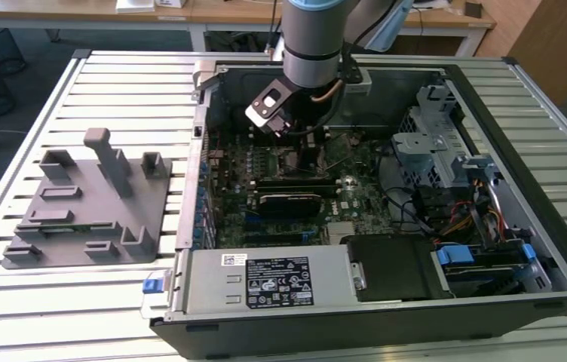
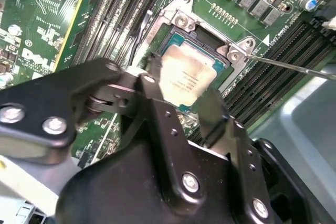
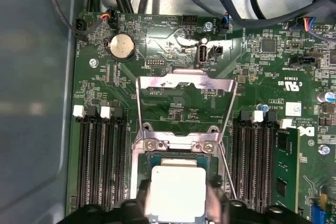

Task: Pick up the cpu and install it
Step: 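Place the cpu into insertion slot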

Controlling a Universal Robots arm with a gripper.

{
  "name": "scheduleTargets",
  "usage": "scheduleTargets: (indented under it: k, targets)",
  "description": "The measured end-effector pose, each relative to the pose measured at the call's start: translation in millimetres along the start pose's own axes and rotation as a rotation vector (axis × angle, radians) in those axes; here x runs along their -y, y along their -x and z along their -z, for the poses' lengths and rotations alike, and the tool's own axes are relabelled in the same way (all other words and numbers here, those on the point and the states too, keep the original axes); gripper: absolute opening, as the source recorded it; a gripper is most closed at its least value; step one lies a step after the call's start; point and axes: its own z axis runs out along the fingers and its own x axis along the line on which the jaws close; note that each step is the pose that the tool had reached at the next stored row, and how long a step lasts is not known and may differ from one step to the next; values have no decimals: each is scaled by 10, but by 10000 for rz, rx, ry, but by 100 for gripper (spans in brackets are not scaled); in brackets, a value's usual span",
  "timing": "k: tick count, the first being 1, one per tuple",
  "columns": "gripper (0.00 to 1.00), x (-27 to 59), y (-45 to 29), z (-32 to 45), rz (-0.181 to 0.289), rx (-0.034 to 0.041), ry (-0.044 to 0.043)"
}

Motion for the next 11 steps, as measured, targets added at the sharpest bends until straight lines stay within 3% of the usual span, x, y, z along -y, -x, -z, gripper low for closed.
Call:
scheduleTargets:
  k: [2, 3, 8, 11]
  targets:
    - [46, 0, 0, 18, -1, 0, 0]
    - [46, 0, -1, 23, -2, 0, 0]
    - [23, -1, -1, 48, -11, 0, 0]
    - [17, -1, -1, 69, -13, 0, 0]
